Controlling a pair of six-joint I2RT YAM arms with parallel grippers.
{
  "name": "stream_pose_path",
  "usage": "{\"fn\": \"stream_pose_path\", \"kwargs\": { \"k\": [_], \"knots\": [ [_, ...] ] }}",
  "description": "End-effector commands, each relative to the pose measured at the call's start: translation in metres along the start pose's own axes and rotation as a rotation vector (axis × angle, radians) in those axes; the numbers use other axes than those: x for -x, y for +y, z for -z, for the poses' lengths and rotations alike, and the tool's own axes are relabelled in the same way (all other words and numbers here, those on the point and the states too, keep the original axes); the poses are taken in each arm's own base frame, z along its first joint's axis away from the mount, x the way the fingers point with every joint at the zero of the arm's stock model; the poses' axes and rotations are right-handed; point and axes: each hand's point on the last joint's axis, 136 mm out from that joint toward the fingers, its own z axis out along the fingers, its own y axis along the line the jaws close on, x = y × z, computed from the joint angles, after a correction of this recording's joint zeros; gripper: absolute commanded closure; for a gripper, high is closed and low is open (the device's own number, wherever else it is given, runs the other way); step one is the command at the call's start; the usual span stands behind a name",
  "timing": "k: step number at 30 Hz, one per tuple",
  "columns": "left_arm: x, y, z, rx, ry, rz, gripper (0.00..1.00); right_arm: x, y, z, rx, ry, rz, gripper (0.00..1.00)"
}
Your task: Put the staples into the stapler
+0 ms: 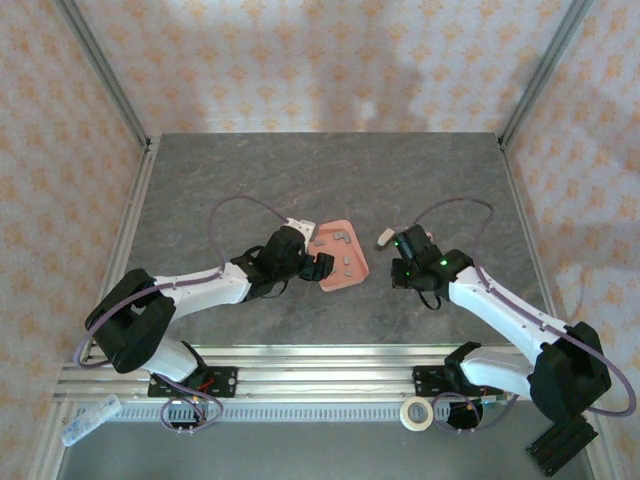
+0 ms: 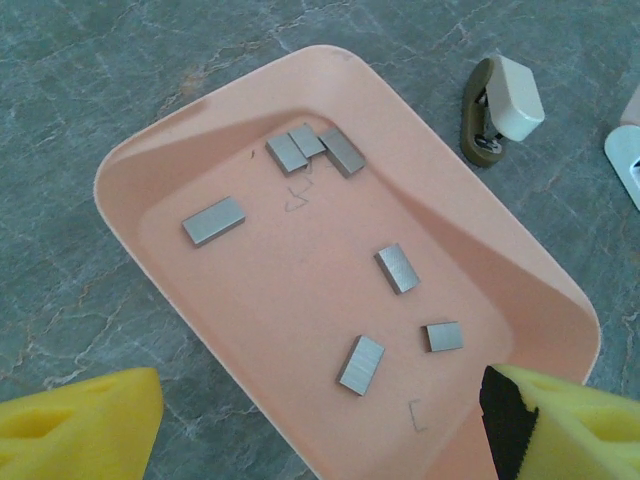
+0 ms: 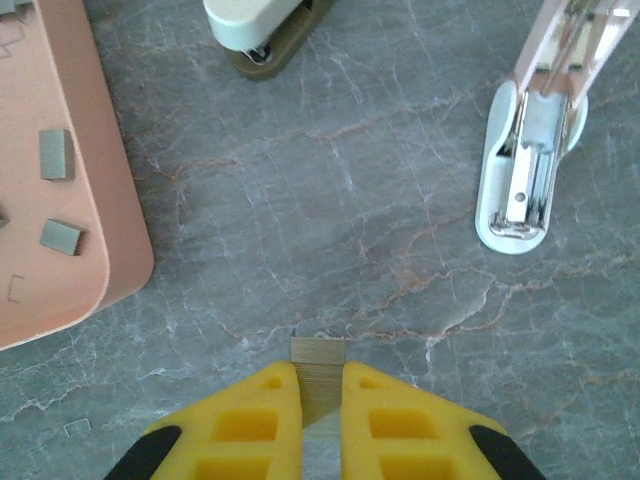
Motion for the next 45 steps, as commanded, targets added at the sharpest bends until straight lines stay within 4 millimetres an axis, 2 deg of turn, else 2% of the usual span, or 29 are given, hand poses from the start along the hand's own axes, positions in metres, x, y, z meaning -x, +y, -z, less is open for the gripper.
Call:
{"fn": "stream_pose_path", "kwargs": {
  "k": [1,14,31,34,35,38,45],
  "knots": [
    [0.013,-0.013,0.001,-0.038,-0.043,-0.043,0.17,-0.013,-0.018,-0.005,-0.079,0.031,-0.058,0.88],
    [0.012,-0.012,0.002,-0.033,-0.054,-0.036,0.17,-0.039,-0.031,-0.018,-0.138,0.114,-0.116,0.88],
    [0.013,-0.012,0.001,-0.027,-0.058,-0.030,0.16,-0.066,-0.025,-0.050,-0.151,0.277,-0.107,0.87],
    [0.013,-0.011,0.001,-0.024,-0.056,-0.028,0.16,-0.070,-0.024,-0.052,-0.153,0.304,-0.103,0.83],
    [0.013,-0.011,0.001,-0.025,-0.057,-0.028,0.16,-0.071,-0.024,-0.052,-0.157,0.313,-0.103,0.78],
    [0.013,-0.010,0.003,-0.021,-0.059,-0.024,0.16,-0.067,-0.022,-0.047,-0.155,0.319,-0.095,0.69],
    [0.012,-0.010,0.006,-0.024,-0.062,-0.013,0.16,-0.046,-0.014,-0.030,-0.135,0.325,-0.069,0.68]
  ]
}}
